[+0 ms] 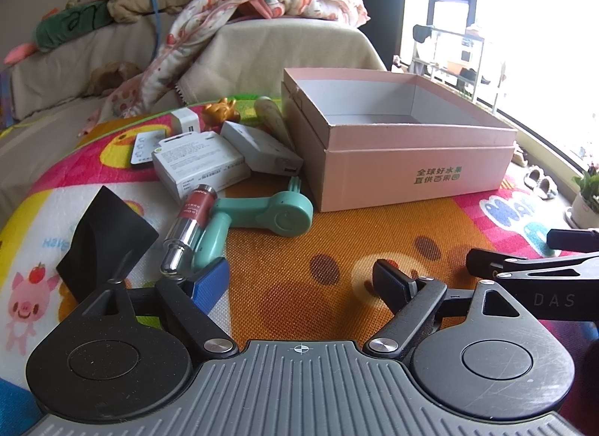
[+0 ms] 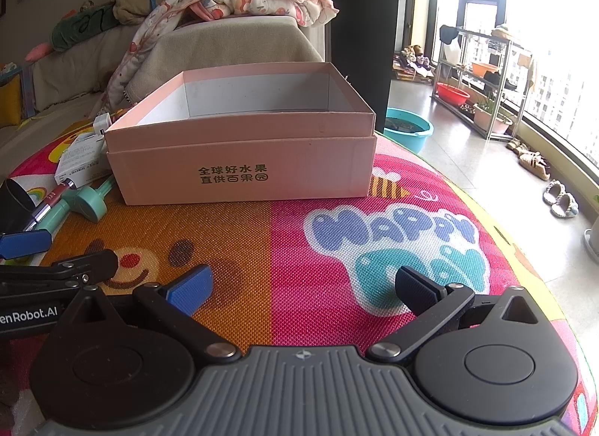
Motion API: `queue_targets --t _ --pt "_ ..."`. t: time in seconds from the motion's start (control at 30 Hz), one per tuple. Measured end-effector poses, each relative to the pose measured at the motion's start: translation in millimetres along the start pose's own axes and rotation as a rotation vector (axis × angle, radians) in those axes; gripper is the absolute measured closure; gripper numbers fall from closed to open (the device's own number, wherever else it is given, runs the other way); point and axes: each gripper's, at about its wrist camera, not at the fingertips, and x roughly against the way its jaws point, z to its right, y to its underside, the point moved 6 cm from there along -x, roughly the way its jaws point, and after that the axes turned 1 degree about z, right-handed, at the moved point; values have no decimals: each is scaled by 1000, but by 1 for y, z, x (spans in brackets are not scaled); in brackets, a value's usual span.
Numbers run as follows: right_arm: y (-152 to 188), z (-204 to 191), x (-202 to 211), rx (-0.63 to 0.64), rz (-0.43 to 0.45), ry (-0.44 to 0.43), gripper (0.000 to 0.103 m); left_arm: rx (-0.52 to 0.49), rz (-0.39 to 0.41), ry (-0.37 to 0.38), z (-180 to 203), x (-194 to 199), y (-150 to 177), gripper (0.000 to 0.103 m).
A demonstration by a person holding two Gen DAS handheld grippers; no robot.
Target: Organize rigid objects
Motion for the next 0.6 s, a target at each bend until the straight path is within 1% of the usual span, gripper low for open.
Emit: queue_targets --t 0.07,0.17,0.23,0.33,0.37,0.47,0.53,0.6 --pt "-1 1 0 -4 -4 -6 0 1 -1 21 -1 4 1 15" --pt "-7 0 -2 15 -55 -18 0 -50 -14 17 -1 11 5 19" --pt "-10 0 -7 21 -91 -26 0 -42 -12 42 -6 24 9 19" --pt "-11 -1 -9 22 -110 -21 0 -32 42 73 -18 50 8 19" --pt "-11 -1 -9 29 -110 -18 0 -37 70 60 -26 59 5 19" --pt "-10 0 -8 25 -105 -25 0 -43 145 -53 -56 70 -13 20" --pt "-10 1 -7 22 -100 -28 0 -38 144 -104 -78 64 -24 20" --pt "-9 1 -7 25 -95 -28 0 -36 116 -89 -98 53 -32 20"
